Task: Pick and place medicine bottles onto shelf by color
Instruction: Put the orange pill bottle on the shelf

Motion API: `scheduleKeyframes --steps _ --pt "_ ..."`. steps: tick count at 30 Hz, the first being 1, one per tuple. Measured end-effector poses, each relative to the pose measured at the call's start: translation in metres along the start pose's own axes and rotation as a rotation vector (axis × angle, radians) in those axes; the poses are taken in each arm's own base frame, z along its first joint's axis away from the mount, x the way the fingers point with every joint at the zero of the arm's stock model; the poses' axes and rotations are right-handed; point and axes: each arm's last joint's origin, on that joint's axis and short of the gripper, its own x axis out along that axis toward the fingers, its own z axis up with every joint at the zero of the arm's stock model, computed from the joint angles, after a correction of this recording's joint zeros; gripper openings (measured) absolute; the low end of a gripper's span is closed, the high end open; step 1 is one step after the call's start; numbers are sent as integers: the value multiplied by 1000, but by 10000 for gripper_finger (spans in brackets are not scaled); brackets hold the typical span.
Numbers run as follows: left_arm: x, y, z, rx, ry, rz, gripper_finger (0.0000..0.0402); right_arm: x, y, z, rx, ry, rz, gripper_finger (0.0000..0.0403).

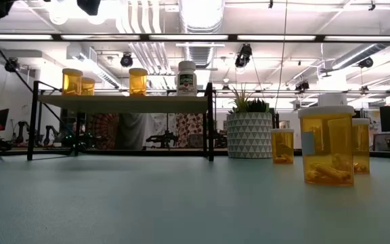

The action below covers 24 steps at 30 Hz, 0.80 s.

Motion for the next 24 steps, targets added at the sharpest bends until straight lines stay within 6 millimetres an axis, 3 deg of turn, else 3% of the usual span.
scheduleKeyframes --steps 6,11,15,19,24 --pt "22 -11 -21 -84 77 -11 104 4 41 -28 -38 -46 62 102" --pt "36 -15 -35 -138 170 86 104 3 60 -63 -49 -58 89 74" --pt "48 -12 -33 -70 350 161 96 2 68 -88 -54 -90 97 56" --pt "59 5 -25 12 616 215 66 1 71 -110 -47 -134 93 46" --pt "59 37 -27 130 972 294 12 5 73 -129 -56 -218 84 43"
